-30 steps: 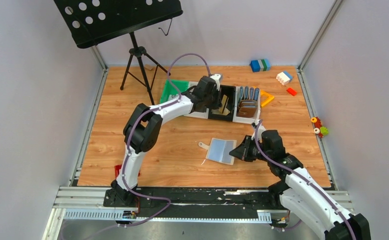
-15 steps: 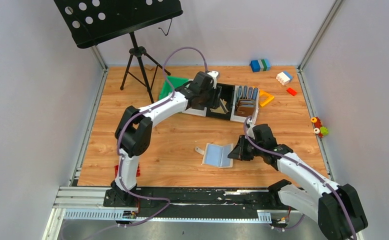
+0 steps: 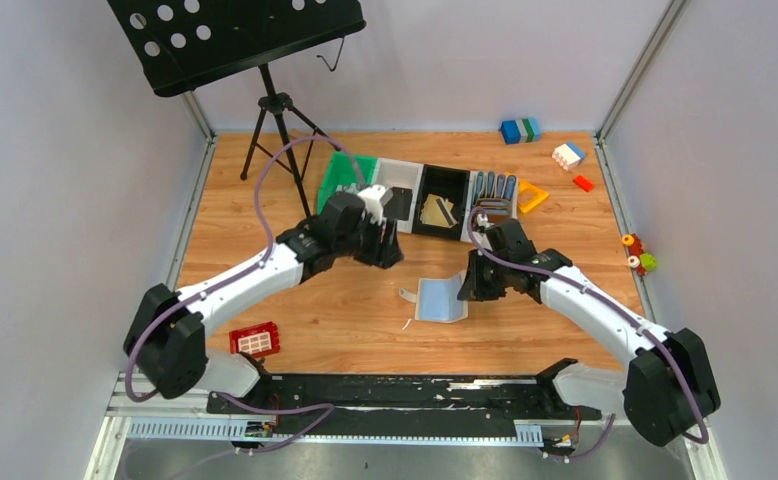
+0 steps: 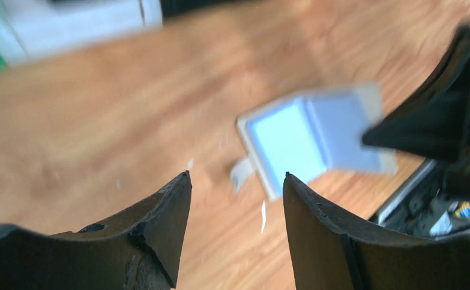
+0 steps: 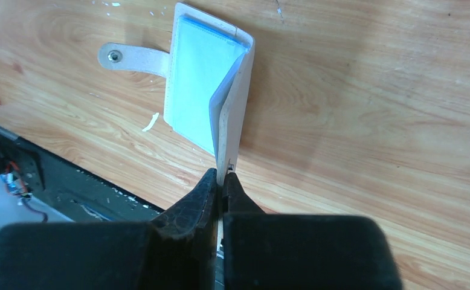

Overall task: Take the credit cards out of the card holder
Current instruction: Close the card holder at the center of the board.

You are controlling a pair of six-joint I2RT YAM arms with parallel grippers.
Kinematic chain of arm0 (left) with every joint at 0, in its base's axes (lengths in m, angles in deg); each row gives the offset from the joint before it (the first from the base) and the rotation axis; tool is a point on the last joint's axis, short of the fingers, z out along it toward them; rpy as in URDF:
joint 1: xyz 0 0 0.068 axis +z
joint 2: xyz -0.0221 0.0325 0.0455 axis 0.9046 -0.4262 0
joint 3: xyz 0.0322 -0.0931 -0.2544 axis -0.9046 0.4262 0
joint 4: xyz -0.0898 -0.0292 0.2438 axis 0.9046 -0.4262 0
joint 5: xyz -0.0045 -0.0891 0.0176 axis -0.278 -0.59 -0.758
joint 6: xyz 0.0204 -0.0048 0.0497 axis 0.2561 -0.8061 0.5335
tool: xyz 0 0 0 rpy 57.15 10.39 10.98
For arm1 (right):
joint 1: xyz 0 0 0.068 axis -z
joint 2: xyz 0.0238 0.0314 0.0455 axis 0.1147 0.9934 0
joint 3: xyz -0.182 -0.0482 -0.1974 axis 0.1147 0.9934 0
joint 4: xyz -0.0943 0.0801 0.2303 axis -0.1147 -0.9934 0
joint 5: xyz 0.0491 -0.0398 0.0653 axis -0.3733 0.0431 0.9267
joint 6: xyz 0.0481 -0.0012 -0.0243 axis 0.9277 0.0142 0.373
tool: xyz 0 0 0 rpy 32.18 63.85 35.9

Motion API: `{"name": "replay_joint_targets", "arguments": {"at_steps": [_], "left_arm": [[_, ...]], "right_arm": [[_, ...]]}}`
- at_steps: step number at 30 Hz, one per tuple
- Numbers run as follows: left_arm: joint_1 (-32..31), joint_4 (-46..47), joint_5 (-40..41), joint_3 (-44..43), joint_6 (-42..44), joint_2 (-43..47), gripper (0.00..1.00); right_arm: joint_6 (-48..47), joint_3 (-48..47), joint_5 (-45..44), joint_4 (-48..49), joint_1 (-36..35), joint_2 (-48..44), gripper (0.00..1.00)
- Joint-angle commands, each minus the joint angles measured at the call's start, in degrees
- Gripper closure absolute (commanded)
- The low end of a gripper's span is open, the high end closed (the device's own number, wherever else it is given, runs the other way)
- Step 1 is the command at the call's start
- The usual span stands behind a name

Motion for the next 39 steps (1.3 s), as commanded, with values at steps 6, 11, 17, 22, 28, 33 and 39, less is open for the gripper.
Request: {"name": "replay_joint_targets", "arguments": {"at_steps": [6, 11, 17, 22, 28, 33, 39], "left_arm": [[-0.3, 10.6, -3.4, 21.8, -4.9, 9.6, 0.36], [-0.2, 18.0, -5.2, 25.4, -7.1, 5.2, 0.38], [-0.2, 23.0, -5.9, 26.0, -7.2, -1.5, 0.44], [-0.2, 24.7, -6.7, 26.0, -7.2, -4.7, 0.55], [-0.2, 23.3, -6.1, 25.9, -6.8, -5.4, 0.64], [-0.2, 23.2, -6.3, 26.2, -7.2, -5.3, 0.68], [-0.2, 24.1, -6.6, 27.0, -8.1, -4.7, 0.72]], "right_arm": [[-0.1, -12.6, -18.6, -9.3, -10.6, 11.4, 0.98], [2.4, -16.0, -19.2, -7.6, -14.7, 17.4, 0.99], [5.9, -16.2, -14.4, -1.8, -16.2, 21.4, 1.00], [7.8, -15.9, -9.5, 2.8, -16.5, 21.9, 0.96], [12.5, -11.5, 0.5, 14.6, -16.4, 19.6, 0.81], [13.2, -10.8, 1.9, 17.2, -16.4, 22.7, 0.85], [13.8, -7.7, 4.0, 24.5, -16.4, 24.6, 0.73]]}}
